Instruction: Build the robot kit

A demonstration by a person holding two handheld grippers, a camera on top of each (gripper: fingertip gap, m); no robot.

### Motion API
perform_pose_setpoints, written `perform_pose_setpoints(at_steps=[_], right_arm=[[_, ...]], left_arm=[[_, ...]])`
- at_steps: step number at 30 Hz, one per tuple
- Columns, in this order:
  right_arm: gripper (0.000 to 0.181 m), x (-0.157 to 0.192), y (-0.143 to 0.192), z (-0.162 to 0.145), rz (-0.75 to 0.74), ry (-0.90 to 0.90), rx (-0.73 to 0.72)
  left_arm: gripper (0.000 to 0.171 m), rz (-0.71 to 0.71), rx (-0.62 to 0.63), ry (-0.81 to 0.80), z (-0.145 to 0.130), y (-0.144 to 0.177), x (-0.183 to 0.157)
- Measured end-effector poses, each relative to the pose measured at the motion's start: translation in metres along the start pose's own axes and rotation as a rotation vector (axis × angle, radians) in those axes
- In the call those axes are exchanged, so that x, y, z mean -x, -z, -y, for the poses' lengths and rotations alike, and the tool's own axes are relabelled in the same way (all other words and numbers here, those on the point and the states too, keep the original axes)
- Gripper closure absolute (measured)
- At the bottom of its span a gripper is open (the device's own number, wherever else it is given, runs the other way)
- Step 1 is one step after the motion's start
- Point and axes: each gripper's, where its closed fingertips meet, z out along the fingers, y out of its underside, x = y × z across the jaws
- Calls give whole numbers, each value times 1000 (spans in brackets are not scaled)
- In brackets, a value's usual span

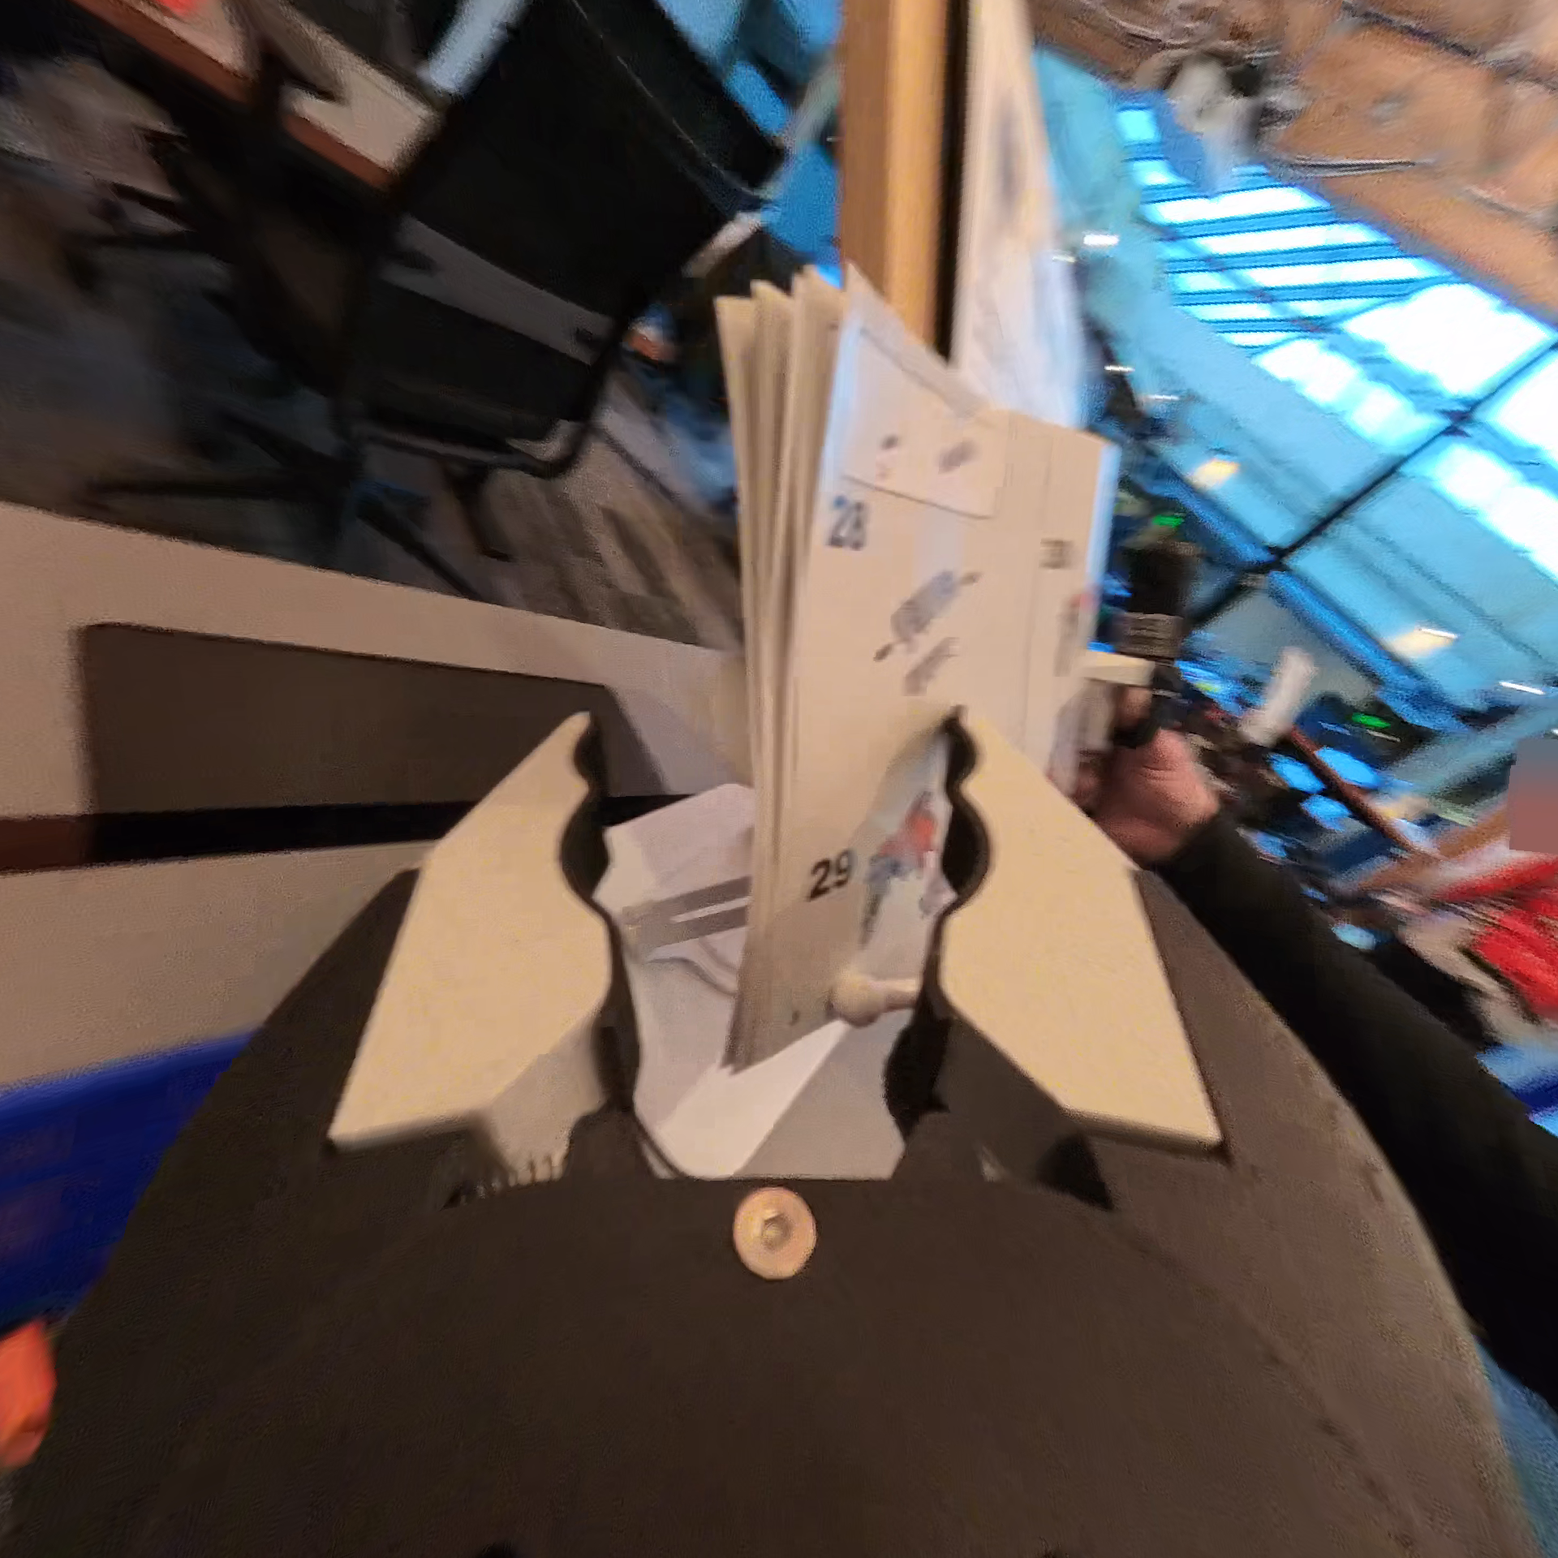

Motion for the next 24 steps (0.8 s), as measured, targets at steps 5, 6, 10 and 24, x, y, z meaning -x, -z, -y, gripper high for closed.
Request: perform_pose_setpoints(at_steps=[5, 6, 10, 24], right_arm=[[151, 11, -7, -5, 106, -44, 2], [154, 16, -6, -8, 126, -53, 4], [162, 35, -3, -20, 152, -64, -17], [164, 96, -15, -68, 113, -61, -89]], left_arm=[[149, -112, -25, -44, 14, -8, -21], [148, -87, -3, -56, 15, -11, -18], [149, -166, 41, 0, 19, -14, -14], [143, -144, 136, 47, 13, 24, -18]])
